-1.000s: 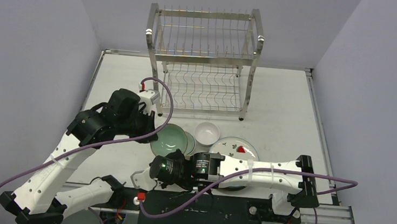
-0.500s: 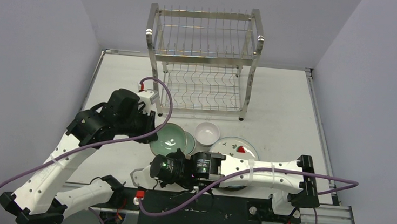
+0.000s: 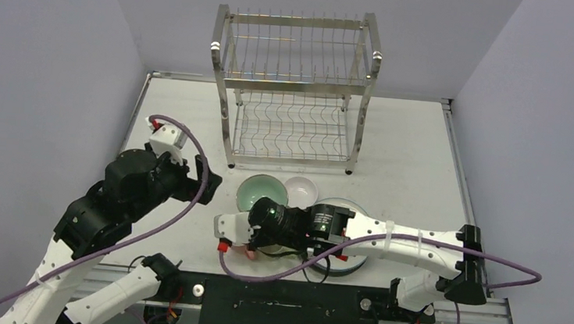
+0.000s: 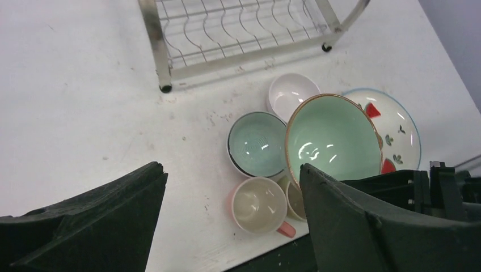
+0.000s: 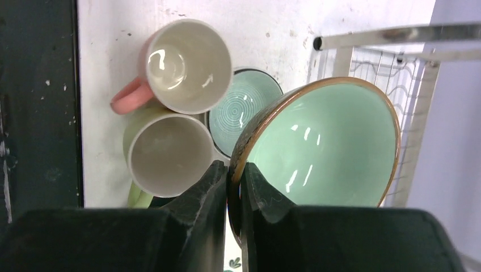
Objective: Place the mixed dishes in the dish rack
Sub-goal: Insert the bowl into the dish rack.
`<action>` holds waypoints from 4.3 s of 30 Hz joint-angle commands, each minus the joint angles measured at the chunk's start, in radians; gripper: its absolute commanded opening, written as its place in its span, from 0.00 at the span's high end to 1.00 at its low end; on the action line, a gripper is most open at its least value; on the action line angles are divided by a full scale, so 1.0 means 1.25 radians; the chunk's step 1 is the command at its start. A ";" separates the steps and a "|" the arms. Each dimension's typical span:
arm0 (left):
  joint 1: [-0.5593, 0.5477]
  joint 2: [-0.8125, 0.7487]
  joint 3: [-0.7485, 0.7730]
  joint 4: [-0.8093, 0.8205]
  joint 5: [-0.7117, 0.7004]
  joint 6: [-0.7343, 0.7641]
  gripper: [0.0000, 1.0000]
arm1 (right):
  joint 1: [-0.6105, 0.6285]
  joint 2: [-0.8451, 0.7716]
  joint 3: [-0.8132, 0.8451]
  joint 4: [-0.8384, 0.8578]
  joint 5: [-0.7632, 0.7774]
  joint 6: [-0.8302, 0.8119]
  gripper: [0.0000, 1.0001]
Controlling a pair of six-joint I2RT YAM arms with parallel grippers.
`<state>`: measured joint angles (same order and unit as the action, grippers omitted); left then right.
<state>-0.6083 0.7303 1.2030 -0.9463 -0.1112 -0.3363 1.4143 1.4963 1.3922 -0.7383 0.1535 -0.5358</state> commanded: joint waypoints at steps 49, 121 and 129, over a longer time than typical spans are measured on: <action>0.001 -0.318 -0.325 0.439 -0.385 0.152 0.05 | -0.532 0.452 -0.051 1.472 -0.065 1.253 1.00; 0.004 -0.302 -0.333 0.448 -0.366 0.173 0.05 | -0.662 0.919 0.554 1.285 -0.314 1.375 1.00; 0.004 -0.300 -0.333 0.447 -0.365 0.174 0.05 | -0.663 0.889 0.498 1.293 -0.286 1.361 0.96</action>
<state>-0.6071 0.3492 0.7895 -0.4431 -0.5739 -0.1326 0.5915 2.6629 2.0293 0.7956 -0.2462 1.1721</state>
